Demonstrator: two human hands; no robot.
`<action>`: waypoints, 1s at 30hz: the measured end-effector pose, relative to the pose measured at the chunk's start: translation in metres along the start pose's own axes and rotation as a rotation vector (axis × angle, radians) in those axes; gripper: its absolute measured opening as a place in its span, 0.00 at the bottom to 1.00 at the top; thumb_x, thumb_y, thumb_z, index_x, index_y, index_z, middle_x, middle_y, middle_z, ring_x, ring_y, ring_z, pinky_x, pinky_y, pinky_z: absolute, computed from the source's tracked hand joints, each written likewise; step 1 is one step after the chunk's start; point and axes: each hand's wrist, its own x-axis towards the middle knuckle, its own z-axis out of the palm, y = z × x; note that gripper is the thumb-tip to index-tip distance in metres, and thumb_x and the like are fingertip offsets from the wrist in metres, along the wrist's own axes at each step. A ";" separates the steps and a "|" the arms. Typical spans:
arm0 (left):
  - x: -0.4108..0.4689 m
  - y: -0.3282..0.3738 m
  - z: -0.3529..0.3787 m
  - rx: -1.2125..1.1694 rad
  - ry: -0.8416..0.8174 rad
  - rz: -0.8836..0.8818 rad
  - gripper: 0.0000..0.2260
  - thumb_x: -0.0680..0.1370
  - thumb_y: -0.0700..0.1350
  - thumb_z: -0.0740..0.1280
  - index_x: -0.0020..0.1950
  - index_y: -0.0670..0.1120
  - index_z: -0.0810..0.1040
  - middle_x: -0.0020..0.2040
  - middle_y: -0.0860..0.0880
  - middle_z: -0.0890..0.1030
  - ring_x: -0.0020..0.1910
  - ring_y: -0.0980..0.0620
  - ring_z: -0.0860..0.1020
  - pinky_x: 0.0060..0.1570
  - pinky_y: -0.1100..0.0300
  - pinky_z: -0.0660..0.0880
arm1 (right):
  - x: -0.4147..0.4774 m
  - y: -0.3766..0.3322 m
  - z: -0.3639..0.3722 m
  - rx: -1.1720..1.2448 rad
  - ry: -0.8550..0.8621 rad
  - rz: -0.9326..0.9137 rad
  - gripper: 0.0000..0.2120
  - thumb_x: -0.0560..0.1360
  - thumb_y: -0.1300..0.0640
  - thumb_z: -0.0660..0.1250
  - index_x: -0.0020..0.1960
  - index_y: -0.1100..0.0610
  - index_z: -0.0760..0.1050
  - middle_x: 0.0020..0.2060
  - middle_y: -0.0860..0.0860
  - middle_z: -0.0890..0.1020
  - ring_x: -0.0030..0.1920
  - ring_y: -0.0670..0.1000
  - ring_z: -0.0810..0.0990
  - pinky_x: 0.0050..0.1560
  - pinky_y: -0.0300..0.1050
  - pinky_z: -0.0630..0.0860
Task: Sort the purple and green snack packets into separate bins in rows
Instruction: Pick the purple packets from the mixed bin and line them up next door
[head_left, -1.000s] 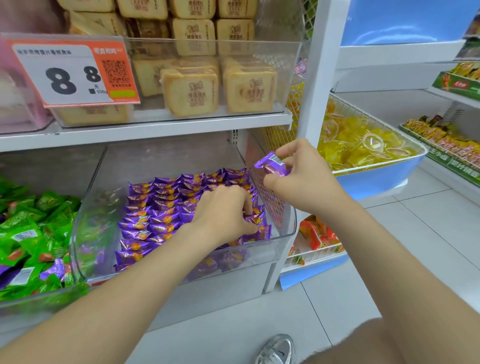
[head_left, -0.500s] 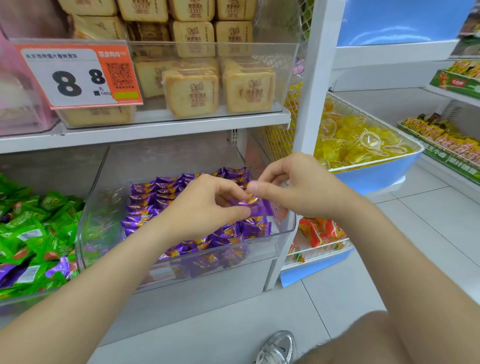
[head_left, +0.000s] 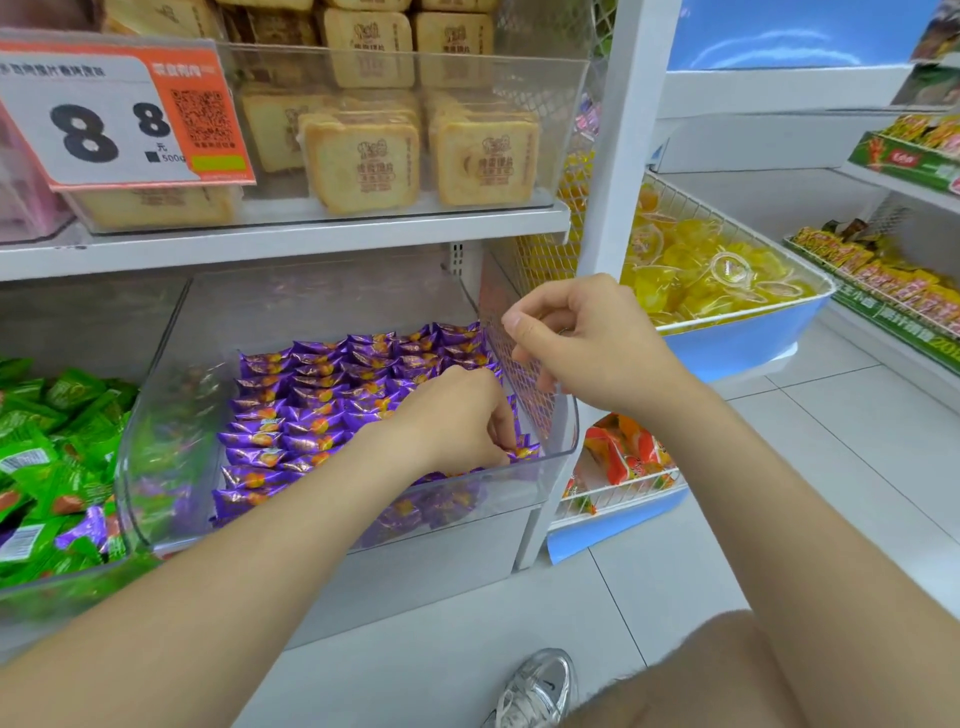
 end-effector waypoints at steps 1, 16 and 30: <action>0.000 0.000 0.002 0.022 0.009 -0.007 0.04 0.69 0.47 0.79 0.39 0.54 0.86 0.37 0.58 0.85 0.41 0.58 0.83 0.47 0.52 0.83 | 0.000 0.000 0.000 0.003 -0.004 0.001 0.07 0.81 0.55 0.69 0.47 0.53 0.84 0.33 0.50 0.86 0.27 0.48 0.84 0.29 0.38 0.77; -0.003 -0.008 0.002 0.058 0.074 -0.063 0.08 0.67 0.52 0.81 0.35 0.54 0.83 0.32 0.57 0.83 0.35 0.58 0.82 0.42 0.51 0.84 | -0.001 -0.001 0.004 -0.045 -0.061 -0.054 0.05 0.79 0.57 0.69 0.47 0.51 0.84 0.33 0.50 0.87 0.29 0.46 0.84 0.37 0.39 0.77; -0.105 -0.034 -0.052 0.108 0.398 -0.055 0.03 0.76 0.53 0.69 0.47 0.56 0.81 0.41 0.58 0.79 0.43 0.56 0.77 0.47 0.51 0.78 | -0.006 -0.057 0.046 -0.244 -0.314 -0.234 0.07 0.78 0.55 0.68 0.48 0.49 0.85 0.33 0.45 0.85 0.35 0.43 0.82 0.41 0.33 0.74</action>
